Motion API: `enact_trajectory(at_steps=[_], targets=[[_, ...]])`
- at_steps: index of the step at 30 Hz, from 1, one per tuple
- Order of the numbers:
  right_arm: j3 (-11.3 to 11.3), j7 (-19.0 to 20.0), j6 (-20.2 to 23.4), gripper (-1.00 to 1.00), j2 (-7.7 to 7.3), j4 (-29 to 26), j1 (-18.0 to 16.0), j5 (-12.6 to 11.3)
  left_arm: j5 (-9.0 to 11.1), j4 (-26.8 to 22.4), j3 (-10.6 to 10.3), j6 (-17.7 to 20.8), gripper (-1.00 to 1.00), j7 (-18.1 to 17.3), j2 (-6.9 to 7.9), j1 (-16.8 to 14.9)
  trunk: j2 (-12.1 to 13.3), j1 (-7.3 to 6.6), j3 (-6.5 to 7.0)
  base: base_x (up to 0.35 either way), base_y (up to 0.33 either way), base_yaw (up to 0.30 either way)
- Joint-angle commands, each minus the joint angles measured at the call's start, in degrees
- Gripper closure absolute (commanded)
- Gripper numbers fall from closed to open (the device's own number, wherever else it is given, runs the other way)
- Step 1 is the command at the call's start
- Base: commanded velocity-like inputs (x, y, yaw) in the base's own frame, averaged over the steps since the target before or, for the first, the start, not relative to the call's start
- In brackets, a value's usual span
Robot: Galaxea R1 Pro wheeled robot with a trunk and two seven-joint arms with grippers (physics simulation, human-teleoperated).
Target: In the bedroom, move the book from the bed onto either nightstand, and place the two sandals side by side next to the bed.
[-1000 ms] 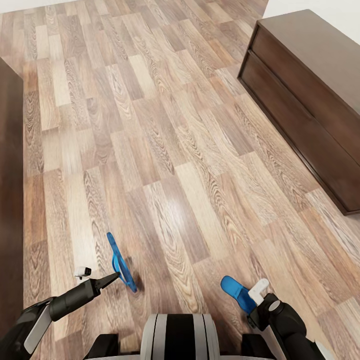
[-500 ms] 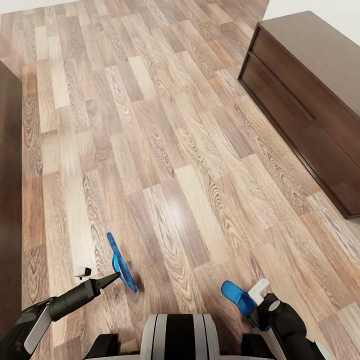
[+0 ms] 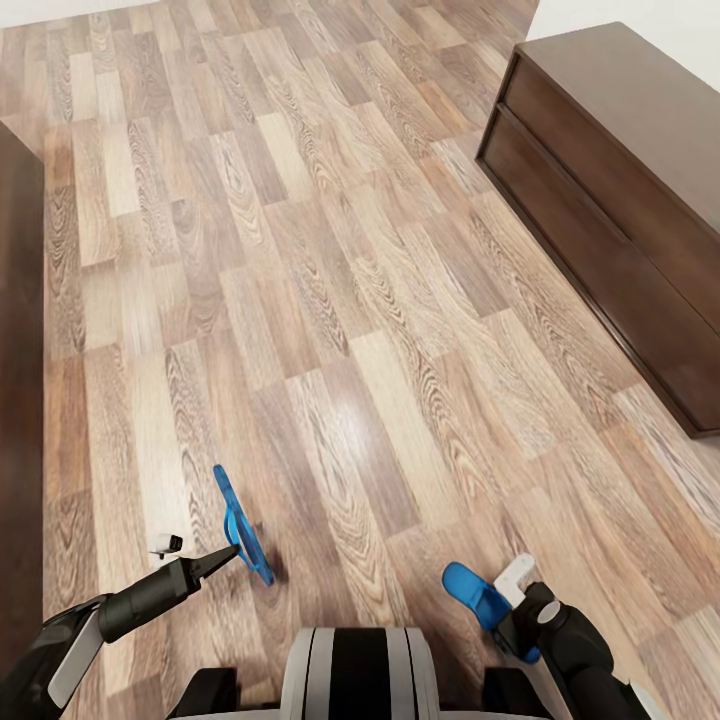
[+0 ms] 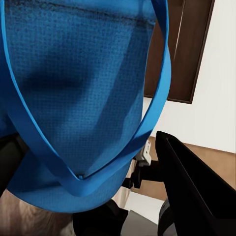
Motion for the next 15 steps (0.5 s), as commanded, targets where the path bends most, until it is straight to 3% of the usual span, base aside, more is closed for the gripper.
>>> enact_trajectory(at_steps=[1,5,15], targets=[[0.1,0.5,0.1,-1.00,-0.04,-0.1,0.0,0.6,0.1,0.0,0.0,0.4,1.00,0.1,0.01,0.0,0.0,0.00,-0.03,0.116,0.000,0.000],[0.1,0.5,-0.1,-1.00,-0.04,-0.1,-0.1,0.6,0.0,0.0,0.0,0.4,1.00,0.1,0.01,0.0,0.0,0.00,-0.03,0.136,0.000,0.000],[0.1,0.5,-0.1,-1.00,-0.04,-0.1,-0.1,0.6,0.1,0.0,0.1,0.4,1.00,0.1,0.01,0.0,0.0,0.00,-0.03,0.012,0.000,0.000]])
